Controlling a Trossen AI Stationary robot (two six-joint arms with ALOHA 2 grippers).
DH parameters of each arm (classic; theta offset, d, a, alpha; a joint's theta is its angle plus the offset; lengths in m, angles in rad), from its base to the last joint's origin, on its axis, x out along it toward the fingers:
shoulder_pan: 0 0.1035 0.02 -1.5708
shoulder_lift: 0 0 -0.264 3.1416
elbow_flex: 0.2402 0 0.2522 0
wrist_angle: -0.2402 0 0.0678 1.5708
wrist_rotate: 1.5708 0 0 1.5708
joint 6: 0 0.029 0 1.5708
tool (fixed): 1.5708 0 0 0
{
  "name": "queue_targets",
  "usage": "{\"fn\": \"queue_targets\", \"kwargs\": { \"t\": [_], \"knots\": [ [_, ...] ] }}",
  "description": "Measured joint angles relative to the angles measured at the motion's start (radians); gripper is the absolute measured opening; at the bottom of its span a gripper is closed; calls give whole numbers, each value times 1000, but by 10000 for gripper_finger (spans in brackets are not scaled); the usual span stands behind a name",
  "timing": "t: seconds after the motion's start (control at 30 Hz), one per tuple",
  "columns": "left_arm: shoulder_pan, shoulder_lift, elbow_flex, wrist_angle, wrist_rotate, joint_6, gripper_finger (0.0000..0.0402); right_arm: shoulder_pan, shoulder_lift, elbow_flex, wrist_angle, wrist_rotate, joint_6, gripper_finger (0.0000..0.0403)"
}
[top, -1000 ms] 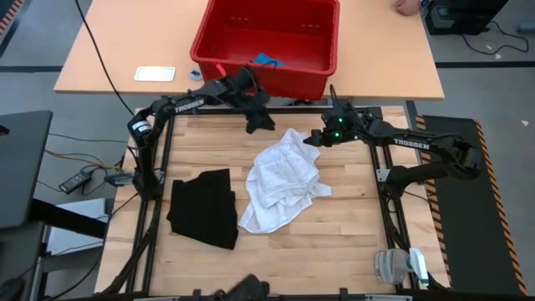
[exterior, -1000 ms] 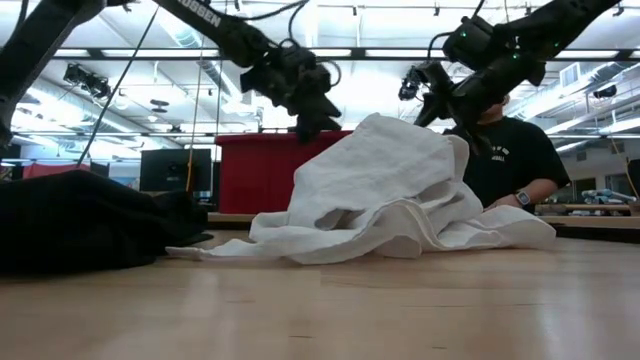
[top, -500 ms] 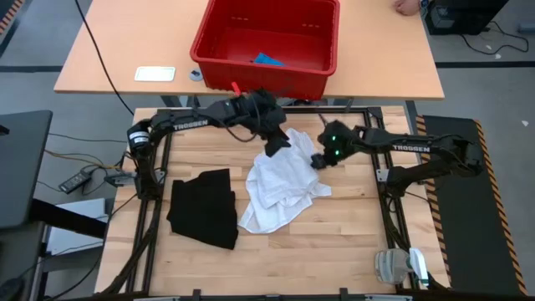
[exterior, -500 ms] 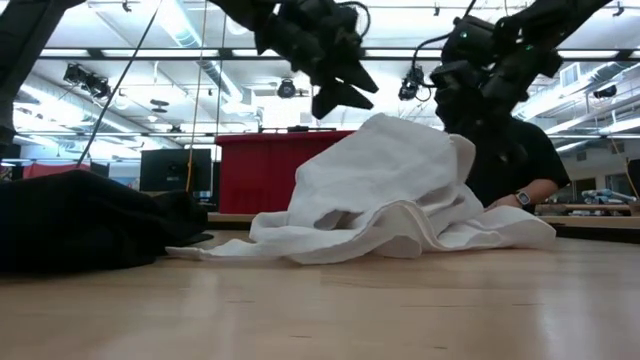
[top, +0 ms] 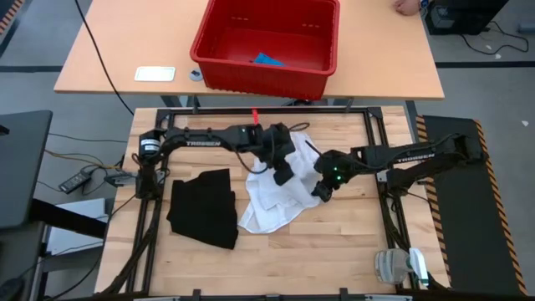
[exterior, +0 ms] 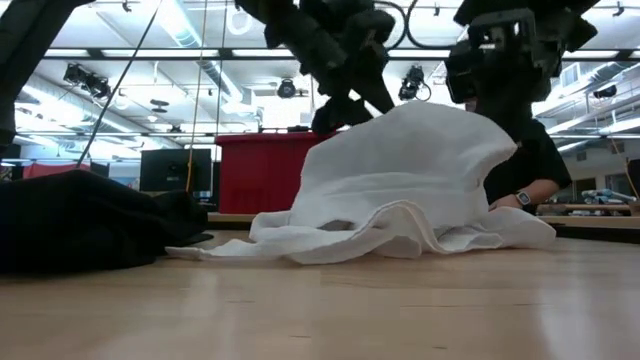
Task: Fold laundry
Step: Fold the white shirt
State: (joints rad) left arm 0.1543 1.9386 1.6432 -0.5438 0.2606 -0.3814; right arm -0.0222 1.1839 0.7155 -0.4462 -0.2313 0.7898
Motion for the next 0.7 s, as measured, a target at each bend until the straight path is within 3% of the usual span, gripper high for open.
{"fn": "queue_targets", "kwargs": {
  "t": [0.27,0.5,0.7],
  "knots": [
    [-64,-92,1,128,-61,-118,10,94,-5,24,52,22,11,168],
    [-56,-227,2,122,-219,-72,3,156,-90,77,-89,170,34,156],
    [5,-296,2,168,-230,-7,4,168,-220,170,-283,402,64,146]
  ]
}}
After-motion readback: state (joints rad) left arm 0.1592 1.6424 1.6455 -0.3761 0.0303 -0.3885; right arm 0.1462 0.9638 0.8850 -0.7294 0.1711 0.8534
